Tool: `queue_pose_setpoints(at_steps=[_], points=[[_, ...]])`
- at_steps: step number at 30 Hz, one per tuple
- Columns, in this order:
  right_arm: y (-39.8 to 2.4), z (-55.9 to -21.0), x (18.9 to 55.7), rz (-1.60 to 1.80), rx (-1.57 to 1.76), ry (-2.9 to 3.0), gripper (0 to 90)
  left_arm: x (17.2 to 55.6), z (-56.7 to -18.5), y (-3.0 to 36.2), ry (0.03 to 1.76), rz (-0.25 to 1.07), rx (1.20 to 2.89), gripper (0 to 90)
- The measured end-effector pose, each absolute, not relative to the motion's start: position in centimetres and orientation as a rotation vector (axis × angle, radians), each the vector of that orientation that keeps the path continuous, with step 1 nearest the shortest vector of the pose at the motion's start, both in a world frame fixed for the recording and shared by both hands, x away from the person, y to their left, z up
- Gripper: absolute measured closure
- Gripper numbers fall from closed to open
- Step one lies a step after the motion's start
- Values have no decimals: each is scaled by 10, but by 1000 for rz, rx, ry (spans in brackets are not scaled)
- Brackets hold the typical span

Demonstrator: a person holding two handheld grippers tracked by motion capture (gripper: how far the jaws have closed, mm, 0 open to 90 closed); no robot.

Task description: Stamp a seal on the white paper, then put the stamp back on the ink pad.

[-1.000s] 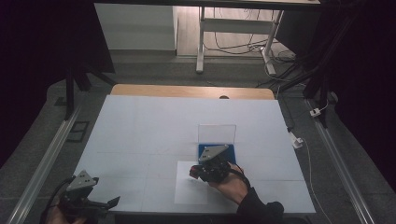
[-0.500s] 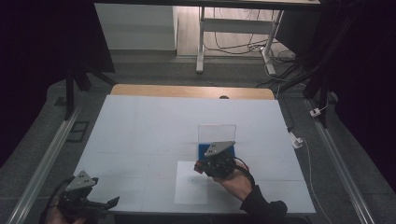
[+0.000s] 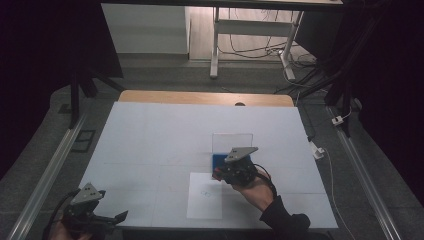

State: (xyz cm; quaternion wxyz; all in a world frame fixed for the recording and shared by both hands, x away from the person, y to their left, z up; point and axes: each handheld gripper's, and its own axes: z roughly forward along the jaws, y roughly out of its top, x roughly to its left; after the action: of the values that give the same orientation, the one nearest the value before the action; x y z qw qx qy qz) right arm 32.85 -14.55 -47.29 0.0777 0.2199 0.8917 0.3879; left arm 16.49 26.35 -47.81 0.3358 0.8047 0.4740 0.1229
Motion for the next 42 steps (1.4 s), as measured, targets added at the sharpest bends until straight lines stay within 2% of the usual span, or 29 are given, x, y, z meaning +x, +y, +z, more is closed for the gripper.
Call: queue_pose_setpoints(at_steps=[42], points=[[-182,-471,370,1132,855,2521,797,165,-478,264,1241,317,2094,0]])
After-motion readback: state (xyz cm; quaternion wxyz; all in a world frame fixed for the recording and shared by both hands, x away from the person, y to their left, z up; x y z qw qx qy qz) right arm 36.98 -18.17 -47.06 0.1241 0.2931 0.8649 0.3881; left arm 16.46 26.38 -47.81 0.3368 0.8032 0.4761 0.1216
